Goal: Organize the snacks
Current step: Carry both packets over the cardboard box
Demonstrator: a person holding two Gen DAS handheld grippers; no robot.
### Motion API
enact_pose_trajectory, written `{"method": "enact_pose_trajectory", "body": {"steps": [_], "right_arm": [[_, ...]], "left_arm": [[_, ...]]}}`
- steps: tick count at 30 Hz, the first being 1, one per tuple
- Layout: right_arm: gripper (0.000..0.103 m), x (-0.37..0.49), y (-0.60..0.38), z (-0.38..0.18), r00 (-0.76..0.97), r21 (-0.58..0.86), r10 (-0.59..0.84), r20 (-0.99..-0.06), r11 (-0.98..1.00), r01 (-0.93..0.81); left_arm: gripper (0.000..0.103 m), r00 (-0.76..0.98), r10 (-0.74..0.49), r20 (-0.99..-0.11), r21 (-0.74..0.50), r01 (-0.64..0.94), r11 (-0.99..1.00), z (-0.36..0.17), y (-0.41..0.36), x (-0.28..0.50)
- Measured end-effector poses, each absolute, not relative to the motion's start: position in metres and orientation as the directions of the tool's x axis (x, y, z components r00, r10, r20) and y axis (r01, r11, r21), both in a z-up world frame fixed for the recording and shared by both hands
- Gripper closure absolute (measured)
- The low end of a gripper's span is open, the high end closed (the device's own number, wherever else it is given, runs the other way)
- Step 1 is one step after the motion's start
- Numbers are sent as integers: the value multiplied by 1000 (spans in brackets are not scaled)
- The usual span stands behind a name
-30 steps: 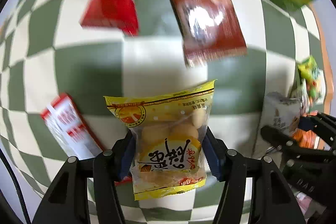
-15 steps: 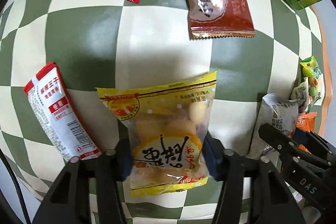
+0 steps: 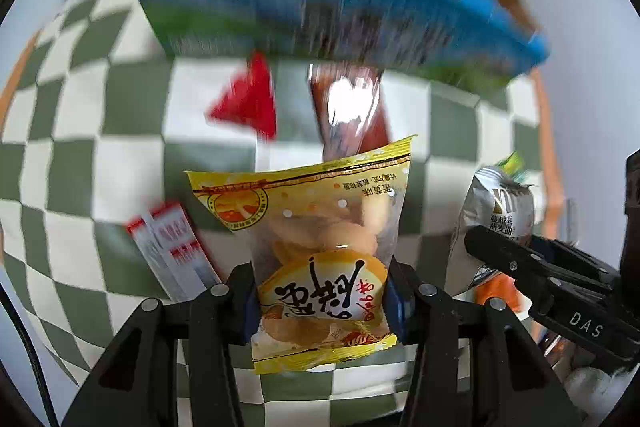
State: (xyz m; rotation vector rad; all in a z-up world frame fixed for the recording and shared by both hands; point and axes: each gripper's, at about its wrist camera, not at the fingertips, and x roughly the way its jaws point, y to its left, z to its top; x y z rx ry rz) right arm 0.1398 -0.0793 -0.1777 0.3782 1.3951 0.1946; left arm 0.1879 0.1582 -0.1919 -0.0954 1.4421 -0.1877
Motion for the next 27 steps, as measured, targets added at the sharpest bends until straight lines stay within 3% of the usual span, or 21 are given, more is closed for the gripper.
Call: {"method": "enact_pose_trajectory", "body": {"steps": [9, 13, 22, 27], "right_arm": [[52, 229, -84, -67, 331, 464, 430, -840, 886, 28], [52, 285, -84, -57, 365, 419, 383, -849, 908, 21], [52, 427, -77, -80, 335, 245, 223, -916, 969, 26], [52, 466, -81, -104, 285, 179, 159, -945, 983, 45]], "left_arm": [[57, 262, -305, -916, -290, 95, 952, -82, 174, 272], [57, 296, -238, -925, -215, 108, 971, -67, 165, 330], [57, 227, -55, -972, -41, 65, 997, -113, 186, 459], [57, 168, 27, -985, 34, 40, 999, -150, 199, 505]]}}
